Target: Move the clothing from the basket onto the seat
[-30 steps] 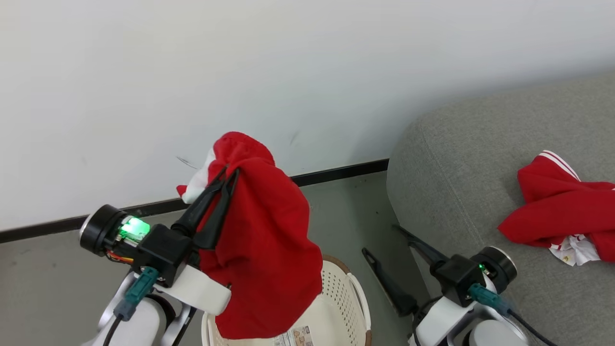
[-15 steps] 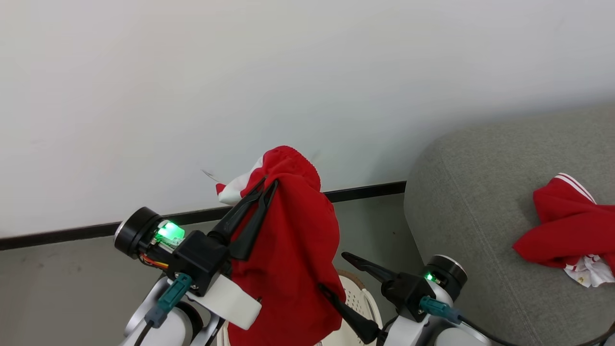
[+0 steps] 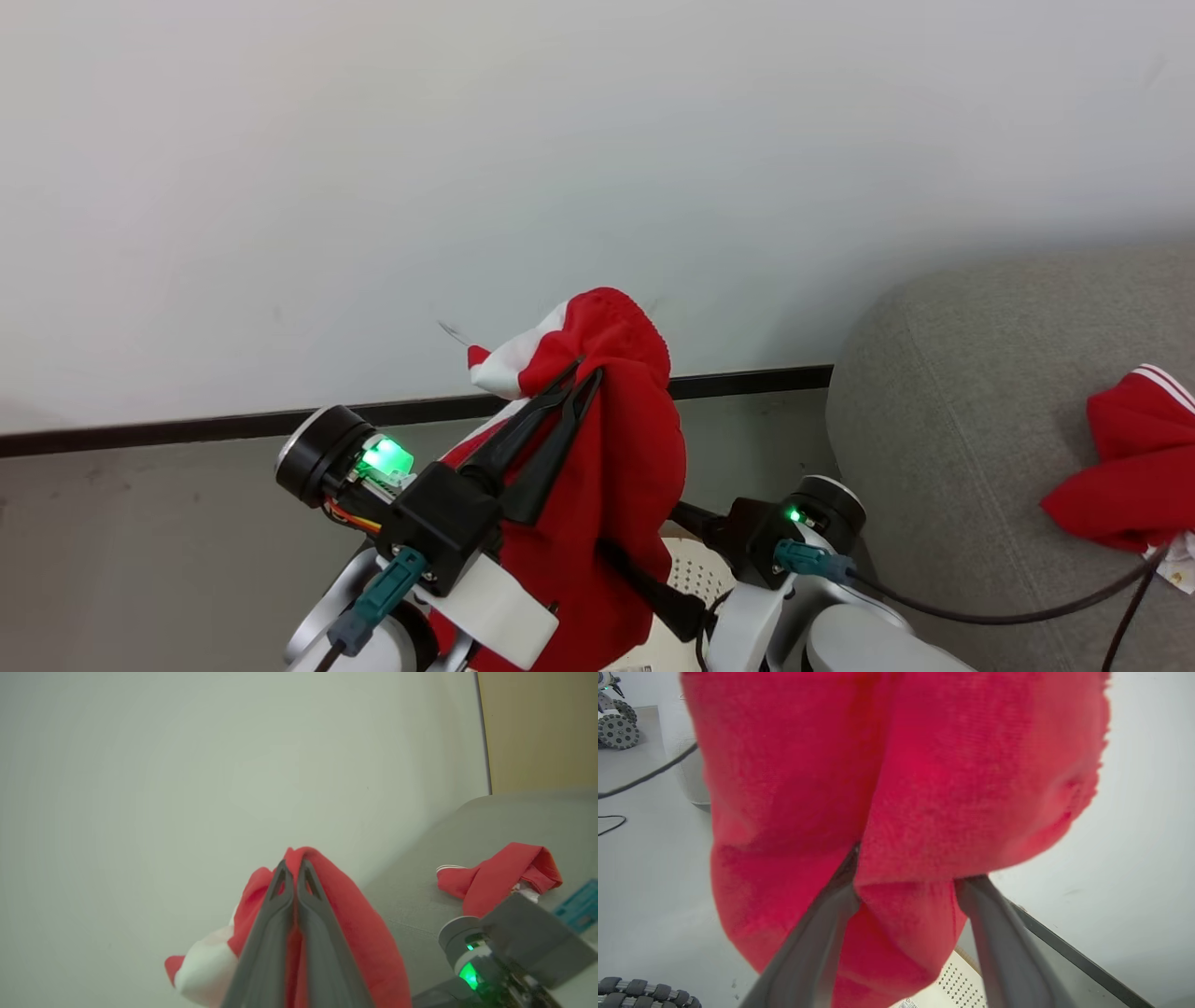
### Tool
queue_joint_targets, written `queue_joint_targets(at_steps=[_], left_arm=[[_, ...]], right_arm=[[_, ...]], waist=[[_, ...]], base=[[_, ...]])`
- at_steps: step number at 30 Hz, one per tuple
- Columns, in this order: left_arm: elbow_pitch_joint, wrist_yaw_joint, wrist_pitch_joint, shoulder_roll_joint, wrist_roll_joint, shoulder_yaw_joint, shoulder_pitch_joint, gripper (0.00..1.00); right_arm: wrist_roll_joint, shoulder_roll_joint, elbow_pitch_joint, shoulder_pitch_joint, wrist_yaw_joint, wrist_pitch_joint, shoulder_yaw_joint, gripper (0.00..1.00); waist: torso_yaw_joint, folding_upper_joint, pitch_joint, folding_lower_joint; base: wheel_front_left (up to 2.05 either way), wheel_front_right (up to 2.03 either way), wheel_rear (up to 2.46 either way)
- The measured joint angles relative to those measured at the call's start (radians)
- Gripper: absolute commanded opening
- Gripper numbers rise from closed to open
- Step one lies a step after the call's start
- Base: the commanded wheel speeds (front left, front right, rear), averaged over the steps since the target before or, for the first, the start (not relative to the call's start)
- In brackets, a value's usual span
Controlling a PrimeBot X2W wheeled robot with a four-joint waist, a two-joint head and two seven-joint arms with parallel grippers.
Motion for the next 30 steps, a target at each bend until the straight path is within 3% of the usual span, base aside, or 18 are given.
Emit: queue_joint_targets(at_steps=[4,5,17,26,27,30], left_arm=[[-0.009,0.000,0.004,-0.004,0.000,-0.008,-0.001,0.00],[-0.010,0.000,0.005,-0.005,0.000,-0.008,-0.001,0.00],[0.032,0.040,0.020,-0.006,-0.021,0.059,0.010,0.00],[0.090,0.069,-0.004,-0.009,-0.063,0.097,0.080,0.00],[0.096,0.071,-0.007,-0.012,-0.068,0.097,0.088,0.20],[0.106,0.071,-0.016,-0.019,-0.072,0.096,0.101,0.44]], right_arm=[[0.030,0.016,0.031,-0.033,0.000,0.000,0.015,0.14],[0.032,0.019,0.035,-0.041,0.000,0.000,0.020,0.00],[0.080,0.011,0.040,-0.060,0.000,0.000,-0.017,0.00],[0.068,-0.066,-0.048,-0.054,0.000,0.000,-0.239,0.00],[0.062,-0.074,-0.059,-0.053,0.000,0.000,-0.268,0.00],[0.048,-0.089,-0.081,-0.045,0.000,0.000,-0.328,0.00]], waist=[[0.018,0.0000,0.002,0.0000],[0.022,0.0000,0.003,0.0000],[0.037,0.0000,0.017,0.0000],[0.001,0.0000,0.020,0.0000],[-0.004,0.0000,0.019,0.0000],[-0.015,0.0000,0.018,0.0000]], base=[[0.00,0.00,0.00],[0.00,0.00,0.00],[0.00,0.00,0.00],[0.00,0.00,0.00],[0.00,0.00,0.00],[0.00,0.00,0.00]])
